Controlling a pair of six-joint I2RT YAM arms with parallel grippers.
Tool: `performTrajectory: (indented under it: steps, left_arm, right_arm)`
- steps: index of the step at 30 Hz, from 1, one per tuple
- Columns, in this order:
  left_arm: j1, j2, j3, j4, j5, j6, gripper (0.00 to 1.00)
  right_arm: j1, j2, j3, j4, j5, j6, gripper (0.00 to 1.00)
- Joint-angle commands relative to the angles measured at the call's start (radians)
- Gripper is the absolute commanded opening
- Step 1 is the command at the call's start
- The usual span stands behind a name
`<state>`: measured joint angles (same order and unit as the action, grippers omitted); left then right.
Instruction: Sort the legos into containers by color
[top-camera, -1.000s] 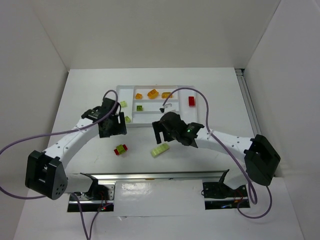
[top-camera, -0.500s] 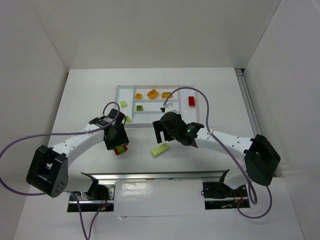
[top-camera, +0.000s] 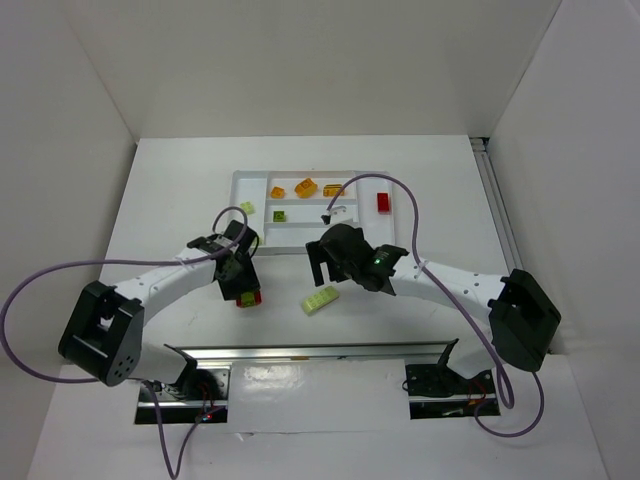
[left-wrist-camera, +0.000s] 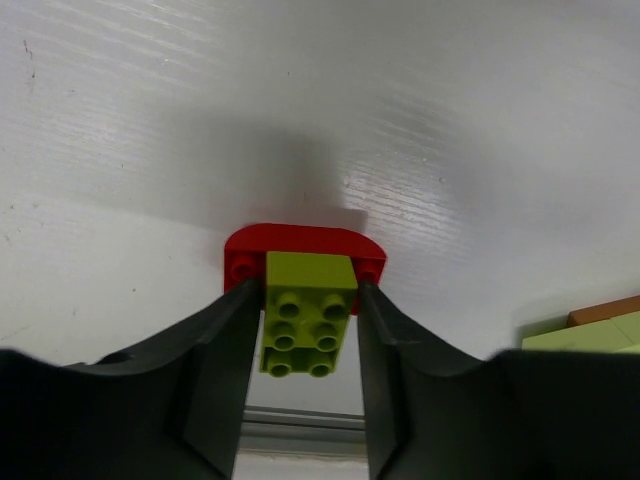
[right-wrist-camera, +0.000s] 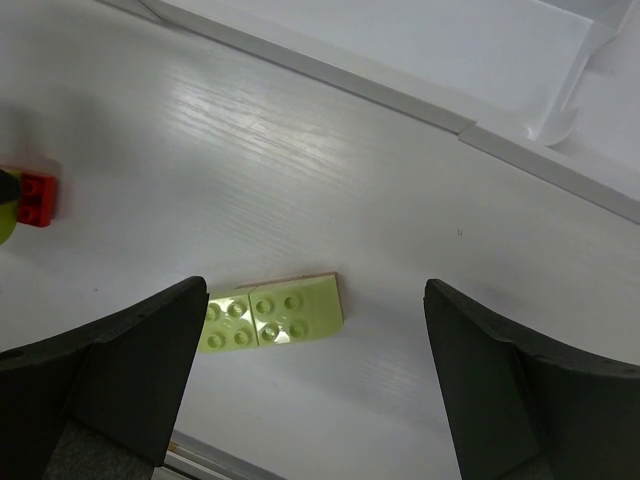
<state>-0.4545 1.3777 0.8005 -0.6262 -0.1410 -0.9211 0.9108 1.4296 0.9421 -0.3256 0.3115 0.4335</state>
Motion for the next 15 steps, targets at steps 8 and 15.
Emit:
performTrajectory:
  steps: [8,15]
  left_arm:
    - [-0.010,-0.005,0.026,0.007,0.009,0.027,0.12]
    - [-0.010,-0.054,0.273,0.032,0.243,0.322,0.00]
  right_arm:
    - [0.000,-0.005,0.023,-0.003,0.046,0.004,0.96]
    - [-0.180,-0.117,-0.023,0.110,-0.283,0.037,0.96]
